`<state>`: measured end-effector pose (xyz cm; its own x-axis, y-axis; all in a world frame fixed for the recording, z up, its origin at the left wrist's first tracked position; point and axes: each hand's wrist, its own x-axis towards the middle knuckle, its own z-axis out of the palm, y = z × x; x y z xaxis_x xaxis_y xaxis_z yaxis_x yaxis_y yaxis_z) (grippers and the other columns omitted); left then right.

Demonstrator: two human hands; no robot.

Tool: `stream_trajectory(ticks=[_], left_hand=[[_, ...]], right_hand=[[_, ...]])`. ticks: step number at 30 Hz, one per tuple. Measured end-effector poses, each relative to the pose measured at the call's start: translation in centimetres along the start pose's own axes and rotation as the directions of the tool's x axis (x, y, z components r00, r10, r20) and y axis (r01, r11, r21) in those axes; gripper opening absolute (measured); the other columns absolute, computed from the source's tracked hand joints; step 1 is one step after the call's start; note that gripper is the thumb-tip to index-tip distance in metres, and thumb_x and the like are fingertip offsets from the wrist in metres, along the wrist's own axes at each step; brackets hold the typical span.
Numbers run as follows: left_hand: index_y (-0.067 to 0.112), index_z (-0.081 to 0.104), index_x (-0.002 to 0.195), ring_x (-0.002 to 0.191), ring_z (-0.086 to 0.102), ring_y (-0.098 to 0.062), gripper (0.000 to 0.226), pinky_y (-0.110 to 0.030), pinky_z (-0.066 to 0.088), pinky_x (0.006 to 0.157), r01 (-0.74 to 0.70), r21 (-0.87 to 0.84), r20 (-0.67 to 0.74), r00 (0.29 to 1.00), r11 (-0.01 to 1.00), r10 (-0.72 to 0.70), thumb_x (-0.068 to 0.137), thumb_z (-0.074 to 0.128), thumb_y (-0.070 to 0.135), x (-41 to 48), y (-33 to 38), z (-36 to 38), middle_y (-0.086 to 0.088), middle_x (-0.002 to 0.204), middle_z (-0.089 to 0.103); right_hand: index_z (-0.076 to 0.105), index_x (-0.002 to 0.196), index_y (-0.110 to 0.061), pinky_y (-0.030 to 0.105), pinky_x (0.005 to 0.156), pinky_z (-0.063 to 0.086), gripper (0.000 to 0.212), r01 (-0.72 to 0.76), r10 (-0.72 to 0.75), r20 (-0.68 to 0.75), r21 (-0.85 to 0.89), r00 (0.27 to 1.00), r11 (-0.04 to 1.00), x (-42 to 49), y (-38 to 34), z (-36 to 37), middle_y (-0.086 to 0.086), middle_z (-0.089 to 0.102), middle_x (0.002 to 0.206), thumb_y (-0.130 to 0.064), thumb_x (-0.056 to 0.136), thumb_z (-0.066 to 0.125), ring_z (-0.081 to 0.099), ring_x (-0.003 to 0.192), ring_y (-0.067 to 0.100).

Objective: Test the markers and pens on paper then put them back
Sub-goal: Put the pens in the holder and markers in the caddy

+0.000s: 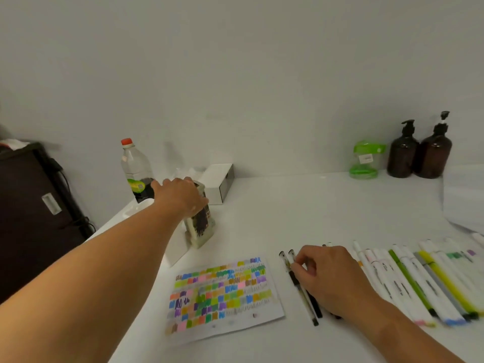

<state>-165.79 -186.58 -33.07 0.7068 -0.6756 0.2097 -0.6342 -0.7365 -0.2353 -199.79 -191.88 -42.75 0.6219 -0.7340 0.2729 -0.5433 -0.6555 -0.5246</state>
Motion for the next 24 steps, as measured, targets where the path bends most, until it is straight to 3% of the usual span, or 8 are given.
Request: stream_trajectory(ticks=[3,8,12,16,19,24], left_hand=[[0.022,0.043,0.103,0.087,0.053,-0.028,0.058,-0.053,0.039,0.095,0.038,-0.029,0.068,0.997,0.999,-0.036,0.079,0.044,0.075,1.7,0.7,1.2,0.002,0.073,0.042],[0.022,0.04,0.116,0.083,0.053,-0.027,0.051,-0.048,0.031,0.081,0.083,-0.064,0.012,0.996,0.994,-0.083,0.085,0.043,0.062,2.6,1.3,2.4,-0.001,0.082,0.051],[0.02,0.032,0.122,0.09,0.059,-0.031,0.052,-0.044,0.051,0.082,0.077,-0.184,0.031,0.997,0.98,-0.072,0.089,0.051,0.056,2.1,1.5,2.1,-0.009,0.1,0.06],[0.021,0.031,0.119,0.081,0.06,-0.028,0.058,-0.041,0.054,0.073,-0.053,-0.252,-0.105,0.994,0.966,0.027,0.085,0.061,0.057,-0.2,1.8,0.0,-0.008,0.094,0.061],[0.027,0.03,0.124,0.077,0.058,-0.022,0.068,-0.031,0.048,0.058,-0.158,-0.394,-0.192,0.977,0.905,0.087,0.08,0.072,0.057,-3.3,2.1,-2.1,-0.006,0.101,0.065],[0.036,0.03,0.132,0.078,0.058,-0.013,0.081,-0.018,0.044,0.049,-0.237,-0.669,-0.245,0.965,0.705,0.092,0.071,0.077,0.062,-10.4,2.4,-2.9,-0.004,0.11,0.066]], right_hand=[[0.066,0.077,-0.035,0.023,0.062,0.049,0.016,-0.019,0.019,0.003,0.046,1.0,0.999,-0.4,0.7,0.2,-0.011,0.06,0.06,-0.043,0.09,0.063,0.058,0.067,0.006],[0.065,0.076,-0.035,0.011,0.053,0.035,0.015,-0.016,0.017,-0.01,0.087,1.0,0.996,-0.7,0.9,0.8,-0.013,0.061,0.057,-0.042,0.089,0.062,0.059,0.061,0.003],[0.065,0.078,-0.035,0.012,0.054,0.035,0.015,0.006,-0.004,-0.031,0.07,1.0,0.998,-0.9,0.8,0.8,-0.013,0.06,0.057,-0.043,0.089,0.059,0.059,0.062,0.003],[0.065,0.074,-0.032,0.018,0.057,0.048,0.016,-0.005,0.01,-0.087,0.053,0.996,0.999,-1.1,1.2,-0.2,-0.015,0.059,0.056,-0.037,0.089,0.063,0.058,0.061,0.005],[0.068,0.076,-0.034,0.015,0.052,0.046,0.014,-0.053,0.062,-0.109,0.087,0.992,0.995,-1.2,1.6,-1.3,-0.014,0.064,0.06,-0.037,0.089,0.066,0.061,0.06,0.003],[0.066,0.076,-0.038,0.013,0.053,0.047,0.012,-0.103,0.107,-0.089,0.045,0.99,0.994,-2.2,2.3,-2.3,-0.019,0.067,0.068,-0.033,0.086,0.07,0.062,0.065,-0.005]])
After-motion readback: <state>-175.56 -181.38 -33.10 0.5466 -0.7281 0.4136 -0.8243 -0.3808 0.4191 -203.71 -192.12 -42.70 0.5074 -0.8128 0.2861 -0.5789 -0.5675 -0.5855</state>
